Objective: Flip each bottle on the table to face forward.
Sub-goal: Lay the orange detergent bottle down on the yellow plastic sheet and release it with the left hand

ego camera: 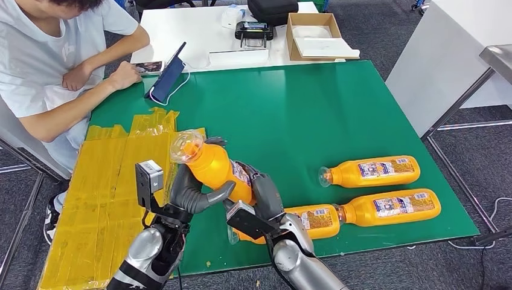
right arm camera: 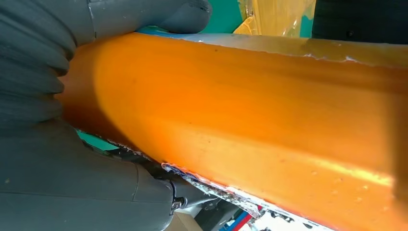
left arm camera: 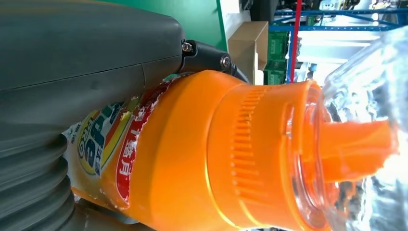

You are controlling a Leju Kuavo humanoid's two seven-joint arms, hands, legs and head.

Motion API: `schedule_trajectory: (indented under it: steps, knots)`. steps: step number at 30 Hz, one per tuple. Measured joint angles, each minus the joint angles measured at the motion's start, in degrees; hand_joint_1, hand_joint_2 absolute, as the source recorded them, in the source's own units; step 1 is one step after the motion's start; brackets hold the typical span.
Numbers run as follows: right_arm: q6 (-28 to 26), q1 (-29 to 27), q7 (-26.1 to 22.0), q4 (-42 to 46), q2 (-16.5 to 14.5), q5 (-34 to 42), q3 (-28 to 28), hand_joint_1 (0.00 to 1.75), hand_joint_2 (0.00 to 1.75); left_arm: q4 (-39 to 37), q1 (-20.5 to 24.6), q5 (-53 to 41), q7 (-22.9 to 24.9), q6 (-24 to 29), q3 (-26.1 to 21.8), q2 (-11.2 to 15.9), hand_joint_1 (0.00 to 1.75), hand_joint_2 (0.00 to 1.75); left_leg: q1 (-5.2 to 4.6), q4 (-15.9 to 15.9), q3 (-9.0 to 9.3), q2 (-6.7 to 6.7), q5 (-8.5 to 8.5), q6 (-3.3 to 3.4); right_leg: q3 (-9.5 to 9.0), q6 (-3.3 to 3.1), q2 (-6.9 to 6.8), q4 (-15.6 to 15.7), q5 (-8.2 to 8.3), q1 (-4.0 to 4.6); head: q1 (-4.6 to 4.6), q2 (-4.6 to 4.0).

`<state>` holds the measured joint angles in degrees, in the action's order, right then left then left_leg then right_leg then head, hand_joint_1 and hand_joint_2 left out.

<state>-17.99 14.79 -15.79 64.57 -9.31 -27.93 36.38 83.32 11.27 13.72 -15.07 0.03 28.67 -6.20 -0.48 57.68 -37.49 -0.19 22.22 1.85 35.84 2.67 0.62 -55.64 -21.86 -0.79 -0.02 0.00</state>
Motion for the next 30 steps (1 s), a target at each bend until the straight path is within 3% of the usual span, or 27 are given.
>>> schedule_trajectory:
  steps: [10,11,14,15,18,20,24,26,30]
  knots:
    - [-0.28,0.43,-0.02,-0.39,0.0,0.04,0.43,1.71,1.75,-0.09,0.21,0.14,-0.61,0.66,-0.16,-0.01,1.75,1.75,0.0,0.0,-0.01,0.0,0.0,0.0,0.01,0.0,0.0,0.0,0.0,0.0,0.0,0.0]
    - [-0.38,0.47,-0.02,-0.4,0.0,0.09,0.46,1.53,1.75,-0.09,0.21,0.16,-0.72,0.8,-0.19,-0.01,1.75,1.75,0.0,0.0,0.0,0.0,0.0,0.0,0.01,0.0,0.0,0.0,0.0,0.0,0.0,0.0]
    - [-1.0,0.57,-0.16,-0.39,0.01,0.71,0.45,0.25,1.75,-0.03,0.23,-0.31,-1.51,2.44,-0.24,-0.01,1.75,1.75,0.0,0.0,0.0,0.0,0.0,0.0,0.01,0.0,0.0,0.0,0.0,0.0,0.0,0.0]
    - [-1.22,0.56,-0.34,-0.36,0.01,1.15,0.45,0.0,1.31,0.04,0.25,-0.89,-1.9,3.33,-0.25,-0.01,1.75,1.75,0.0,0.0,0.0,0.0,0.0,0.0,0.01,0.0,0.0,0.0,0.0,0.0,0.0,0.0]
    - [-1.55,0.13,-1.64,0.72,0.12,3.21,0.39,0.0,0.0,0.57,0.4,-5.4,-3.45,7.58,-0.44,0.09,1.75,1.75,0.0,0.0,0.0,0.0,0.0,0.0,0.01,0.0,0.0,0.0,0.0,0.0,0.01,0.0]
    - [-1.67,-0.83,-2.79,2.91,0.42,4.82,0.07,0.0,0.0,1.05,0.77,-12.88,-4.46,13.28,-0.97,0.64,1.75,1.75,0.0,0.0,0.0,0.01,0.0,0.0,0.02,0.0,0.0,0.0,0.0,0.0,0.01,0.0]
    - [-4.15,-3.62,-4.45,10.53,1.72,2.9,-1.1,0.0,1.75,1.9,2.6,-39.67,-1.68,25.25,-2.85,3.3,1.75,1.75,0.02,0.0,0.0,-0.01,-0.02,-0.02,0.03,-0.01,0.0,-0.01,0.0,0.02,-0.01,0.0]
    - [-6.0,-5.13,-4.78,15.58,2.42,0.45,-1.64,0.0,1.75,2.08,4.1,-55.29,2.98,26.86,-3.86,4.59,1.75,1.75,0.03,0.0,-0.01,0.0,-0.03,-0.02,0.04,-0.01,0.0,-0.01,-0.01,0.02,0.0,0.0]
    - [-9.0,-7.69,-5.32,24.96,3.59,-2.26,-2.58,0.0,1.75,0.6,8.05,-80.57,13.54,24.61,-4.97,7.12,1.75,1.75,0.02,0.0,-0.01,0.02,-0.03,-0.02,0.05,-0.02,0.0,-0.01,0.01,0.01,0.0,0.0]
